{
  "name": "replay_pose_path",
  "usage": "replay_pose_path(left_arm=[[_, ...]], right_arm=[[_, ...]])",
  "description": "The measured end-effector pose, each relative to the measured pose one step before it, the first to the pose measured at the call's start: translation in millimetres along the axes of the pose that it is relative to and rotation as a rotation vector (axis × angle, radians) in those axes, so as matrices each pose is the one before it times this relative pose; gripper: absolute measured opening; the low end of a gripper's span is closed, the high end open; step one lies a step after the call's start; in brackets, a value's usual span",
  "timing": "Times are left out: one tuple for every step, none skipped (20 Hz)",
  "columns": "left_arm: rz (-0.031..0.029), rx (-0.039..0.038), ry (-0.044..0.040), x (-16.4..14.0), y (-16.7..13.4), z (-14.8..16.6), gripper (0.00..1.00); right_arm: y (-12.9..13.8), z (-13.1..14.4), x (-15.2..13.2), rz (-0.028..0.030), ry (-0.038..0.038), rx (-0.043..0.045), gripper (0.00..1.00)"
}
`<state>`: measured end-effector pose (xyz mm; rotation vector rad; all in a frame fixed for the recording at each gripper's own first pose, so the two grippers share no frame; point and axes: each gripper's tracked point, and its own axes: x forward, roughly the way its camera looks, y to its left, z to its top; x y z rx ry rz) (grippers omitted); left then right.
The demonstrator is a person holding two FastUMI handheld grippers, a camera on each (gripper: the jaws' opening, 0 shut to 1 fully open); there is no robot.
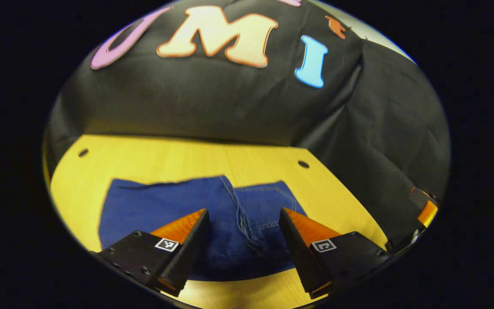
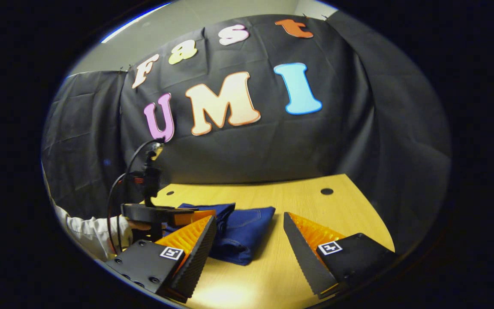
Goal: Grasp the waist and the cuffs of the jeans and fold them to make the two legs overlap; first hold the waist and fold one-third of the jeans toward the cuffs, then hold the cuffs and fold the remaining one-third in the same direction to finish folding.
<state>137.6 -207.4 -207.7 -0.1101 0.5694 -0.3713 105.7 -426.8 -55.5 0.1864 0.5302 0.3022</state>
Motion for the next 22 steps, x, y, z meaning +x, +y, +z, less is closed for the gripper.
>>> replay_pose_path(left_arm=[[0.03573, 0.03083, -0.06879, -18.85, 5.87, 18.54, 0.96], [0.0375, 0.03285, -0.06441, -19.92, 10.32, 20.24, 0.96], [0.03898, 0.02987, -0.06286, -18.59, 8.6, 21.15, 0.96], [0.03271, 0.01527, -0.0401, -19.3, 11.28, 15.79, 0.96], [0.04465, 0.00716, -0.04206, -19.73, 13.77, 14.6, 0.95], [0.02372, 0.0012, -0.03473, -15.28, 10.38, 13.52, 0.95], [0.01584, -0.00036, -0.03039, -17.21, 8.2, 11.17, 0.96], [0.00939, 0.00942, -0.02398, -15.56, 8.28, 9.93, 0.94], [0.00525, 0.01559, -0.01531, -13.37, 7.77, 8.07, 0.95], [0.00982, 0.02233, -0.0153, -13.97, 9.14, 6.85, 0.95], [0.0, 0.01297, -0.01053, -12.86, 6.49, 5.5, 0.95], [-0.00364, 0.00338, -0.01165, -11.77, 3.32, 6.24, 0.95], [-0.00415, -0.00788, -0.00371, -9.73, 2.95, 3.66, 0.95], [-0.00704, -0.00803, -0.00341, -8.21, 1.82, 2.69, 0.94], [-0.00065, -0.00336, -0.00485, -6.96, 3.2, 3.35, 0.95], [0.00267, -0.00409, -0.00665, -6.85, 5.02, 4.18, 0.95], [-0.00383, 0.00102, -0.0078, -4.85, 1.51, 2.0, 0.95], [-0.00008, -0.00089, -0.00382, -3.32, 2.42, 2.16, 0.95], [0.00133, -0.00114, -0.00974, -0.67, 1.95, 2.46, 0.94], [0.0026, -0.00588, -0.00581, -1.77, 1.38, 2.82, 0.94], [-0.00013, -0.00746, -0.00512, -1.39, 0.3, 1.57, 0.94], [-0.00194, -0.00479, -0.00125, -0.1, -0.66, 0.86, 0.95]], right_arm=[[9.87, 10.21, -4.17, -0.00399, -0.03595, -0.00953, 0.97], [9.52, 12.4, -2.98, -0.00769, -0.03917, -0.00713, 0.98], [11.07, 10.86, -4.23, -0.00532, -0.04012, -0.01037, 0.97], [9.63, 11.66, -4.47, -0.01293, -0.03766, -0.01162, 0.97], [10.66, 8.44, -6.16, -0.0137, -0.03169, -0.01011, 0.98], [11.02, 6.34, -5.52, -0.00536, -0.01898, -0.00556, 0.98], [12.79, 4.93, -5.79, -0.00549, -0.02115, -0.00222, 0.97], [8.16, 6.83, -5.25, -0.01543, -0.02126, -0.00251, 0.98], [6.04, 5.53, -5.83, -0.01663, -0.02056, -0.00069, 0.97], [9.73, 6.6, -6.77, -0.00409, -0.01794, 0.00134, 0.97], [8.94, 3.72, -5.6, 0.00075, -0.01163, 0.0016, 1.0], [8.69, 3.33, -5.35, 0.00343, -0.00802, 0.00088, 0.93], [4.84, 4.56, -5.49, -0.00198, -0.01142, -0.00323, 0.97], [3.73, 3.99, -3.39, -0.0028, -0.01044, -0.00549, 0.97], [5.36, 0.63, -5.02, 0.00193, 0.0028, -0.00111, 0.97], [5.03, 1.74, -5.24, 0.00453, 0.00356, -0.00373, 0.93], [3.9, 6.76, -5.13, 0.00184, -0.01487, -0.0097, 0.93], [1.17, 7.97, -3.44, -0.00436, -0.02149, -0.01549, 0.97], [1.57, 3.87, -3.56, -0.00099, -0.01629, -0.01079, 0.97], [2.66, 3.39, -3.14, 0.00301, -0.0073, -0.00578, 0.97], [3.1, 1.2, -2.24, 0.00359, -0.00496, -0.00262, 0.97], [1.29, 2.76, -1.24, -0.00057, -0.00595, -0.00177, 0.93]])
